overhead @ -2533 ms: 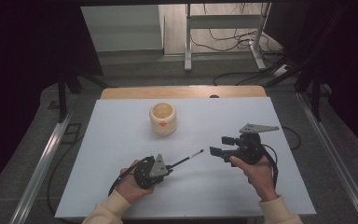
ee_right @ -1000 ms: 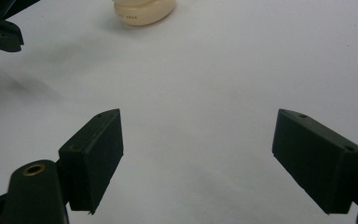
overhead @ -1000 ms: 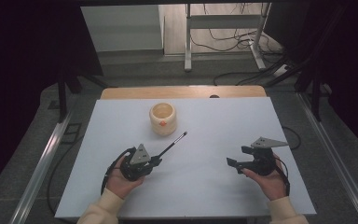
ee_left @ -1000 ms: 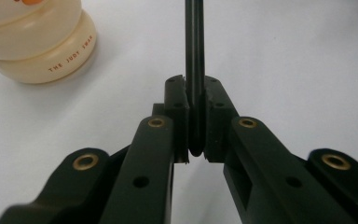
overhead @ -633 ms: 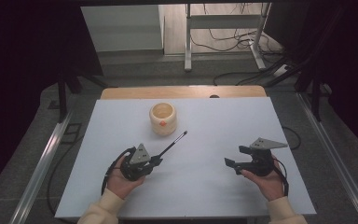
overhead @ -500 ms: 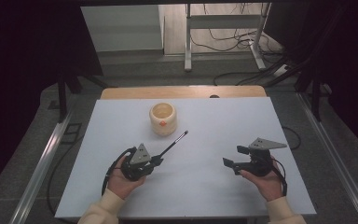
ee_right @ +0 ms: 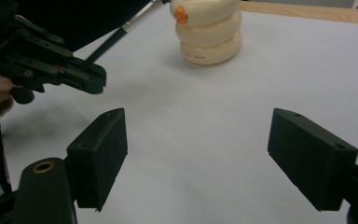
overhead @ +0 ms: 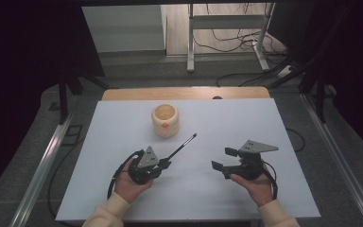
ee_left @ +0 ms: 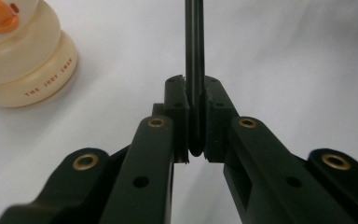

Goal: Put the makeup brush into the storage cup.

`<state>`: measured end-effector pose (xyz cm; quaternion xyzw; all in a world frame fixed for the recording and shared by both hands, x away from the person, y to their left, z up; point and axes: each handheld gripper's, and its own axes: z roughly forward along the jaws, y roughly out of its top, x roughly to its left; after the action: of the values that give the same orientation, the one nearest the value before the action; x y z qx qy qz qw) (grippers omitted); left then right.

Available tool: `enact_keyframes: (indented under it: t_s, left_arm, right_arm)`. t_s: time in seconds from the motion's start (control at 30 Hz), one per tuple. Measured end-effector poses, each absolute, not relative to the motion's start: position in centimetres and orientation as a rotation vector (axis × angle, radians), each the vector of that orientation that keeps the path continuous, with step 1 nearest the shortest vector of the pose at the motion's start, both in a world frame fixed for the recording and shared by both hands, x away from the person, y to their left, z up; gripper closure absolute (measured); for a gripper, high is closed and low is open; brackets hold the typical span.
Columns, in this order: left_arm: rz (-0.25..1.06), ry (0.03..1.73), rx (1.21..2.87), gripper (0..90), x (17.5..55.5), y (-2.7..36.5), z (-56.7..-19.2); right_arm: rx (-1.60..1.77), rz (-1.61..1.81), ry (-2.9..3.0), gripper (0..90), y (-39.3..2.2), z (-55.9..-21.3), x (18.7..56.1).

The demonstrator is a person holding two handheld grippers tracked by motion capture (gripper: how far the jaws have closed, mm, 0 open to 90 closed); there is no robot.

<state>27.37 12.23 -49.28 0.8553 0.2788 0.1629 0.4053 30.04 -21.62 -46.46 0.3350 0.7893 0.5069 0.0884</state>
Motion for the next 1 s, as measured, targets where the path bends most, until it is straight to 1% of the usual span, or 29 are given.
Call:
enact_keyframes:
  t_s: [0.27, 1.0]
  left_arm:
    - [0.415, 0.692, 2.168, 82.6, 27.3, 11.5, -49.4]
    - [0.415, 0.673, 2.184, 82.6, 27.2, 10.1, -49.8]
  right_arm:
    - [0.959, 1.542, 2.359, 22.0, -19.5, -46.5, 30.1]
    - [1.002, 1.59, 2.36, 24.6, -16.7, -47.4, 30.8]
